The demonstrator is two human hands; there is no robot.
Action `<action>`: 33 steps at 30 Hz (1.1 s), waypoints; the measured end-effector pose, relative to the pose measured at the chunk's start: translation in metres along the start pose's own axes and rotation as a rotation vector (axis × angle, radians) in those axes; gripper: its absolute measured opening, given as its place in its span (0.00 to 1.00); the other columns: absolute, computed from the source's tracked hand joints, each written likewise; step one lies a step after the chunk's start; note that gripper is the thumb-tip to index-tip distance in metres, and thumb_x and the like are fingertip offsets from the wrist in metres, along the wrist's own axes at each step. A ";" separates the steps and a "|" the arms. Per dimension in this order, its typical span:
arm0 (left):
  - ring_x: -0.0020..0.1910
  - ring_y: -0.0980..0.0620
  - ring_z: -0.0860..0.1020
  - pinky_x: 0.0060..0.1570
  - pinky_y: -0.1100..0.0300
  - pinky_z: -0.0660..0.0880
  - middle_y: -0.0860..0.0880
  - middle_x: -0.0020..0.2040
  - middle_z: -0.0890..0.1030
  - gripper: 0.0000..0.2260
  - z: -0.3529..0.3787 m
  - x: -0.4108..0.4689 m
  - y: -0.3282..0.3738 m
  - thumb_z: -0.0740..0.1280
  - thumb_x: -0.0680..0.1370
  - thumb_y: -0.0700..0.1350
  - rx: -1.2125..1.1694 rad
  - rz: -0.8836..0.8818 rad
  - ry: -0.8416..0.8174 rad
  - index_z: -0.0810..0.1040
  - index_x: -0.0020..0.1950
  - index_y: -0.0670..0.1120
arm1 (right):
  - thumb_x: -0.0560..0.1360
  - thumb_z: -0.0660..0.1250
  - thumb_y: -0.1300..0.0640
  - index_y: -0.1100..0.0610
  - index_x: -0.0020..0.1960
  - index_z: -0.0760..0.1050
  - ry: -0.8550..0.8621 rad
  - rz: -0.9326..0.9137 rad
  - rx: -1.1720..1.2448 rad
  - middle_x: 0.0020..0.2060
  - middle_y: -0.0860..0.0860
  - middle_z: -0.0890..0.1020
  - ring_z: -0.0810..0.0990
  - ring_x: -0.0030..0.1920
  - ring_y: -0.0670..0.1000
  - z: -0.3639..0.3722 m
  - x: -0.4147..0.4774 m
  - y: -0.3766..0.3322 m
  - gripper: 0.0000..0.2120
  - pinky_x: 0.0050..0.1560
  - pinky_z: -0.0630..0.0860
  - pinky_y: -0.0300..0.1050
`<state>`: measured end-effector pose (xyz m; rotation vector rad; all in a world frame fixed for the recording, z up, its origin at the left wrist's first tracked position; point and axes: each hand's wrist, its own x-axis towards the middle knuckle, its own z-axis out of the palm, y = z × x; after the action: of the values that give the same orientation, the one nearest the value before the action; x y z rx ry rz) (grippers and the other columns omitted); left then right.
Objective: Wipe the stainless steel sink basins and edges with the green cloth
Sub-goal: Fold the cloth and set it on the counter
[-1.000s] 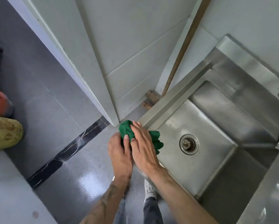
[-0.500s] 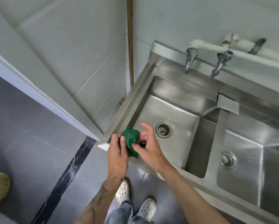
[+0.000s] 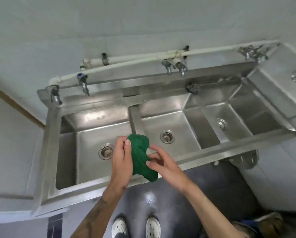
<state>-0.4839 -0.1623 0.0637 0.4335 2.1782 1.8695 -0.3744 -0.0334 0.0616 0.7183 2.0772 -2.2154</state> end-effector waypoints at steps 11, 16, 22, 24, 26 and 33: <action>0.45 0.56 0.76 0.50 0.54 0.76 0.53 0.46 0.79 0.09 0.172 -0.061 0.056 0.57 0.87 0.53 -0.089 0.064 -0.615 0.74 0.50 0.60 | 0.80 0.73 0.54 0.59 0.56 0.80 0.724 -0.092 0.053 0.52 0.59 0.83 0.80 0.51 0.50 -0.101 -0.169 0.045 0.10 0.58 0.77 0.52; 0.39 0.63 0.72 0.43 0.67 0.70 0.52 0.44 0.75 0.10 0.227 -0.133 0.069 0.56 0.89 0.45 -0.057 0.119 -0.868 0.71 0.50 0.52 | 0.81 0.73 0.56 0.58 0.52 0.74 1.090 -0.120 0.050 0.44 0.49 0.79 0.77 0.46 0.47 -0.101 -0.265 0.069 0.08 0.51 0.75 0.45; 0.39 0.68 0.74 0.40 0.73 0.70 0.51 0.46 0.78 0.08 0.272 -0.244 0.072 0.56 0.89 0.44 0.029 0.110 -1.119 0.73 0.53 0.47 | 0.79 0.74 0.53 0.52 0.51 0.72 1.409 -0.065 -0.016 0.46 0.49 0.79 0.78 0.46 0.48 -0.089 -0.378 0.116 0.10 0.47 0.75 0.45; 0.41 0.63 0.74 0.41 0.72 0.71 0.51 0.46 0.78 0.08 0.288 -0.280 0.070 0.57 0.89 0.45 0.051 0.104 -1.188 0.73 0.52 0.49 | 0.78 0.75 0.51 0.50 0.52 0.74 1.512 -0.004 -0.025 0.48 0.50 0.81 0.80 0.49 0.53 -0.093 -0.412 0.136 0.10 0.49 0.76 0.46; 0.43 0.55 0.73 0.42 0.69 0.70 0.50 0.44 0.76 0.09 0.306 -0.311 0.065 0.57 0.88 0.46 0.078 0.074 -1.246 0.72 0.51 0.49 | 0.77 0.76 0.52 0.51 0.52 0.75 1.588 0.034 -0.043 0.49 0.51 0.81 0.81 0.51 0.53 -0.101 -0.441 0.153 0.10 0.52 0.76 0.47; 0.39 0.53 0.67 0.37 0.67 0.66 0.51 0.41 0.69 0.08 0.380 -0.396 0.056 0.57 0.88 0.44 0.142 0.090 -1.310 0.71 0.51 0.43 | 0.75 0.78 0.62 0.52 0.52 0.76 1.823 0.123 -0.203 0.48 0.48 0.78 0.77 0.51 0.46 -0.157 -0.506 0.203 0.12 0.52 0.72 0.34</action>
<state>0.0266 0.0468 0.0555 1.3119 1.3285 0.8926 0.1919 -0.0551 0.0423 3.3873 2.1333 -0.8771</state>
